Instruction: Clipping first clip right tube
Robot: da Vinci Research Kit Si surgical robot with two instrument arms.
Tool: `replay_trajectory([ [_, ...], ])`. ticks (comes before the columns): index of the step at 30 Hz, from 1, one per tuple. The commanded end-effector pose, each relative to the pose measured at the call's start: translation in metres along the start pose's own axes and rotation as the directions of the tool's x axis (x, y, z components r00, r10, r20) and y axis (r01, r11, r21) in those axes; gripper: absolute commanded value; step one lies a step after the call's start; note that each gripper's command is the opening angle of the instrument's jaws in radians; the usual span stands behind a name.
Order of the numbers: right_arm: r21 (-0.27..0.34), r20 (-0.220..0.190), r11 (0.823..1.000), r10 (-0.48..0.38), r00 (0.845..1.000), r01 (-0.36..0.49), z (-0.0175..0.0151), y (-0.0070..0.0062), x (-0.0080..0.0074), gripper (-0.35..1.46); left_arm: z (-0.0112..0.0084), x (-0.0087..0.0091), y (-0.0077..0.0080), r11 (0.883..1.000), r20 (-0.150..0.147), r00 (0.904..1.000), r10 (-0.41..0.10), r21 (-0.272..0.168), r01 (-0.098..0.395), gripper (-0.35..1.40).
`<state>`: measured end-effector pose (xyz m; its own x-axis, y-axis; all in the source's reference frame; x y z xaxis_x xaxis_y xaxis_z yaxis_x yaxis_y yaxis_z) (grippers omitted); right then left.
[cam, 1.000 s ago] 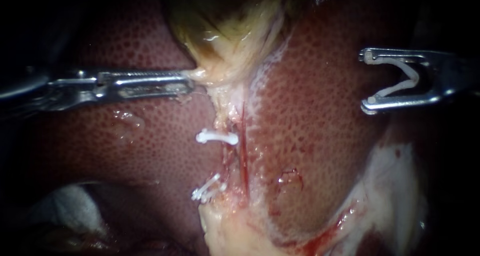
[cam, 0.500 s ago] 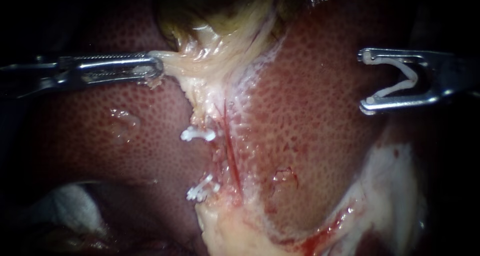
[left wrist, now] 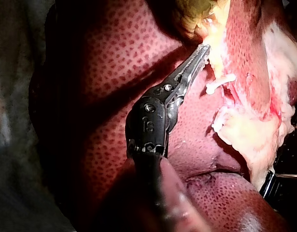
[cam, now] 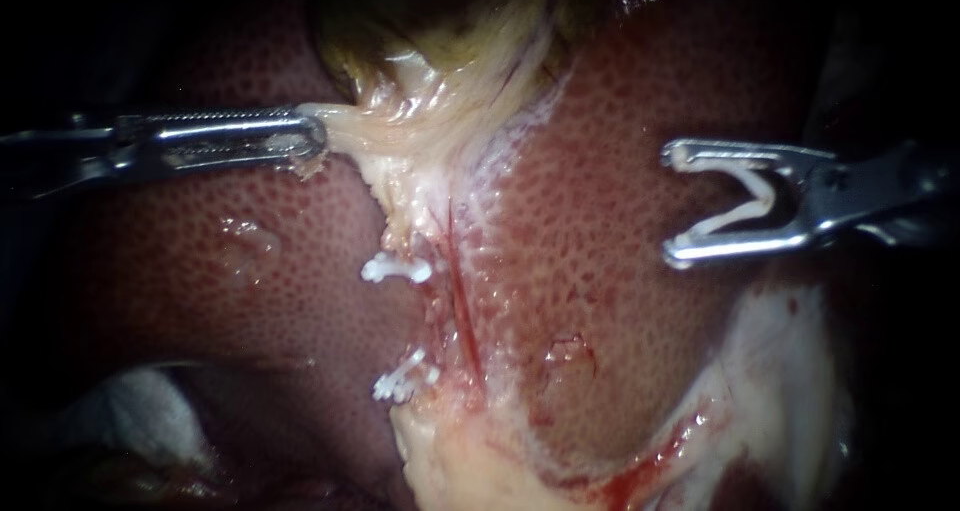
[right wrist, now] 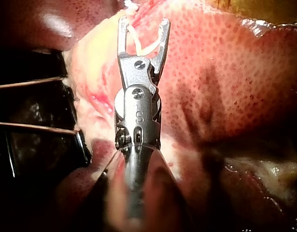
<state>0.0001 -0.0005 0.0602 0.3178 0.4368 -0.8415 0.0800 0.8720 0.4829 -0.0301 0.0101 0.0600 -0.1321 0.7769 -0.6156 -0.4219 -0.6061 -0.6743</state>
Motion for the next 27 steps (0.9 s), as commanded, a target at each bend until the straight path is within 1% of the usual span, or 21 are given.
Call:
replay_trajectory([
  [1, 0.004, 0.009, 1.0, 0.009, 1.0, -0.009, 0.001, -0.0001, -0.0008, 0.49, 0.0, 0.0, 0.0, 1.0, 0.0, 1.0, 0.0, 0.0, 0.0, -0.35],
  [3, 0.018, 0.015, 1.0, 0.022, 1.0, -0.023, 0.0026, -0.0004, -0.0022, 0.49, 0.0, 0.0, 0.0, 1.0, 0.0, 1.0, 0.0, 0.0, 0.0, -0.35],
  [7, 0.042, 0.025, 0.996, 0.071, 0.997, -0.072, 0.0068, -0.001, -0.0055, 0.49, 0.0, 0.0, 0.0, 1.0, 0.0, 1.0, 0.0, 0.0, 0.0, -0.35],
  [9, 0.055, 0.038, 0.995, 0.086, 0.996, -0.088, 0.0087, -0.0013, -0.007, 0.49, 0.0, 0.0, 0.0, 1.0, 0.0, 1.0, 0.0, 0.0, 0.0, -0.35],
  [11, 0.062, 0.052, 0.991, 0.114, 0.992, -0.117, 0.0108, -0.0016, -0.0088, 0.49, 0.0, 0.0, 0.0001, 1.0, 0.0, 1.0, 0.0, 0.001, 0.0, -0.35],
  [14, 0.068, 0.06, 0.986, 0.148, 0.987, -0.152, 0.0134, -0.0017, -0.011, 0.49, 0.0, 0.0, 0.0002, 1.0, 0.0, 1.0, 0.0, 0.001, 0.0, -0.35],
  [16, 0.069, 0.062, 0.984, 0.161, 0.985, -0.166, 0.0148, -0.0016, -0.0121, 0.49, -0.0001, 0.0, 0.0003, 1.0, 0.0, 1.0, -0.001, 0.002, 0.001, -0.35],
  [17, 0.069, 0.066, 0.982, 0.173, 0.983, -0.177, 0.0156, -0.0014, -0.0127, 0.49, -0.0001, 0.0, 0.0004, 1.0, 0.0, 1.0, -0.001, 0.002, 0.001, -0.35],
  [20, 0.062, 0.077, 0.978, 0.193, 0.978, -0.198, 0.0171, -0.0008, -0.014, 0.49, -0.0001, 0.0001, 0.0005, 1.0, -0.001, 1.0, -0.001, 0.003, 0.001, -0.35],
  [27, 0.037, 0.106, 0.969, 0.238, 0.965, -0.243, 0.0191, 0.0007, -0.0169, 0.49, -0.0001, 0.0001, 0.0007, 1.0, -0.001, 1.0, 0.005, 0.004, -0.005, -0.35],
])
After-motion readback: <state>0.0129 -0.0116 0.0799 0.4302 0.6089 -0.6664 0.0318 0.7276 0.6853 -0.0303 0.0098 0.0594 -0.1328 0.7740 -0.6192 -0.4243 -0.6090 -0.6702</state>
